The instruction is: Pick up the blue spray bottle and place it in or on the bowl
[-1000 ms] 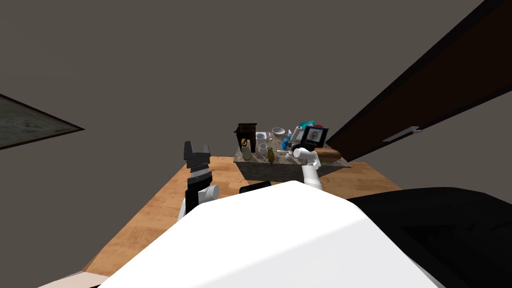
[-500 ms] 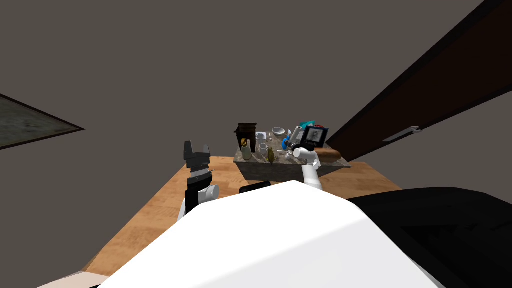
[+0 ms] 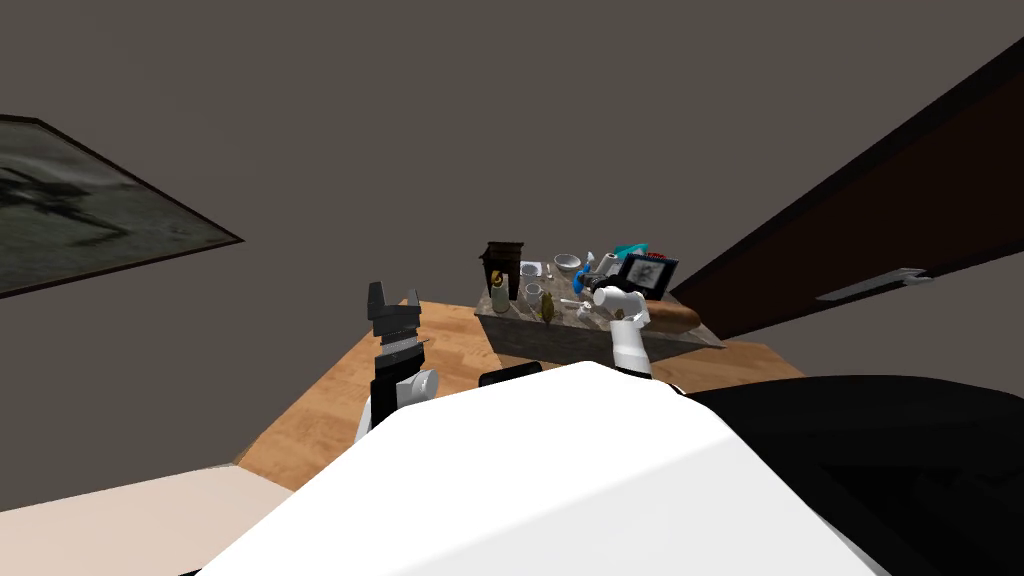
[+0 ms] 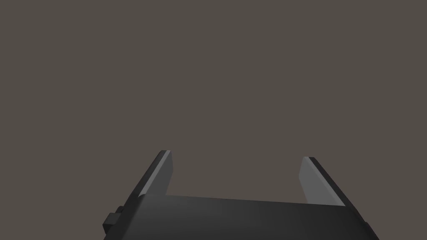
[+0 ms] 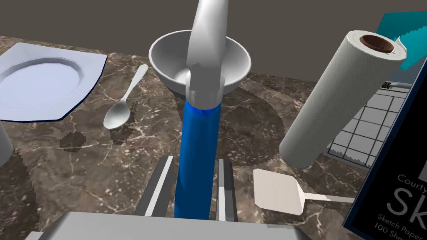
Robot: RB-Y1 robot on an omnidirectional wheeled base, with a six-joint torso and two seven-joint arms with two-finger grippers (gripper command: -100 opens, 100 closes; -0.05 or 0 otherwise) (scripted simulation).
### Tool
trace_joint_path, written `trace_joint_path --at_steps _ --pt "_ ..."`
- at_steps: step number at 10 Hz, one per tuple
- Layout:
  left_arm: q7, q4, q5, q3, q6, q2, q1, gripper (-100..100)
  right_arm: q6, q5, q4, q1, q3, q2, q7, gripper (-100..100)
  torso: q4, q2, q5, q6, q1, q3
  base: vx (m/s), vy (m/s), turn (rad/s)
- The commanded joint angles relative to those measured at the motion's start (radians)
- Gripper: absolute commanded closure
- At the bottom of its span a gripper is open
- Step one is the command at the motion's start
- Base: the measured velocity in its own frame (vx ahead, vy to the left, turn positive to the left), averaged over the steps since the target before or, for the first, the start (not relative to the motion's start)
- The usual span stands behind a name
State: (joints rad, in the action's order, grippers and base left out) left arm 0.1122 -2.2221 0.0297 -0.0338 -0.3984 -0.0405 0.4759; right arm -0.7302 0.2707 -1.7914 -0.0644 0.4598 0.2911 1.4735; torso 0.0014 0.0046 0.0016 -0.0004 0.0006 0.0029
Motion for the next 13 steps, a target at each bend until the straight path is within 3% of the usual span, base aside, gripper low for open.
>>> trace_joint_path --at_steps 1,7,8,12,13 --pt "0.000 0.000 0.000 0.000 0.000 0.000 0.000 0 0.001 -0.038 0.025 -0.032 0.019 0.035 0.018 100 0.000 0.000 0.000 0.000 0.000 0.000 -0.078 0.008 0.259" --pt "0.000 0.000 0.000 0.000 0.000 0.000 0.000 0 -0.022 -0.123 0.094 -0.119 0.074 0.133 0.069 100 0.000 -0.001 0.002 0.000 0.001 0.000 -0.066 -0.018 0.190" --pt "0.000 0.000 0.000 0.000 0.000 0.000 0.000 0 -0.034 -0.146 0.125 -0.144 0.097 0.168 0.087 100 0.000 -0.001 0.001 0.001 0.000 0.000 -0.080 -0.038 0.425" --pt "0.000 0.000 0.000 0.000 0.000 0.000 0.000 0 -0.064 -0.178 0.203 -0.185 0.150 0.242 0.124 100 0.000 -0.002 0.001 0.001 -0.001 -0.001 -0.050 -0.041 0.234" --pt "0.000 0.000 0.000 0.000 0.000 0.000 0.000 0 -0.064 -0.178 0.203 -0.185 0.150 0.242 0.124 100 0.000 -0.001 0.000 0.001 -0.002 -0.001 -0.034 -0.036 0.113"
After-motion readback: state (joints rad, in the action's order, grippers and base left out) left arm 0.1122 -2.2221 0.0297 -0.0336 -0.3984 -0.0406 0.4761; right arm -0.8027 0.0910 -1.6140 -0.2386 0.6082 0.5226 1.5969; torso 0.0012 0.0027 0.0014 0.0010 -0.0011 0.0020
